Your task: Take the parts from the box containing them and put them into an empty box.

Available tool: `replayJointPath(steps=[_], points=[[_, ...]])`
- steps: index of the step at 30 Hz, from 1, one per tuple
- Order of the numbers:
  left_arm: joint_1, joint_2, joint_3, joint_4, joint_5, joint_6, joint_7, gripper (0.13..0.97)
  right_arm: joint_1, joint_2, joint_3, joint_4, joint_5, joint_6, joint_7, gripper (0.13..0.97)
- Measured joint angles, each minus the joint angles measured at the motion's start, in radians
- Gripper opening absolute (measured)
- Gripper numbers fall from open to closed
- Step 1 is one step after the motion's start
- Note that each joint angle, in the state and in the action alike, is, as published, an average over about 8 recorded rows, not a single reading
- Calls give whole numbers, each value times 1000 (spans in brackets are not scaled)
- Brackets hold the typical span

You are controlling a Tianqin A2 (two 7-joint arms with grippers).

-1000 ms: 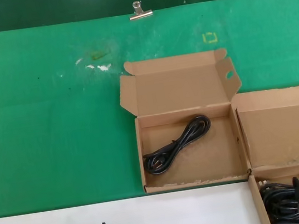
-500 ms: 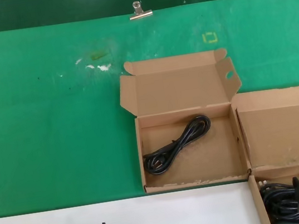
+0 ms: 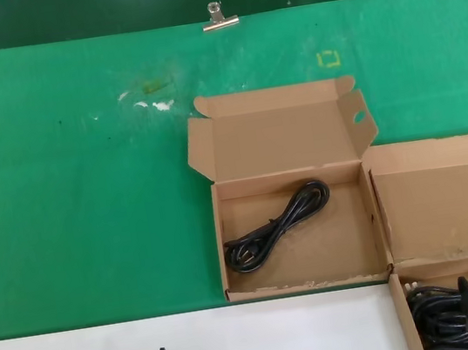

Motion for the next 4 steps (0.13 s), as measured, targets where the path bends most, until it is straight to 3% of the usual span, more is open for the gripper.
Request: replayJointPath(steps=[4], points=[[0, 0, 0, 0, 0, 0, 0, 966, 0, 0, 0, 0, 0, 0, 0, 966]])
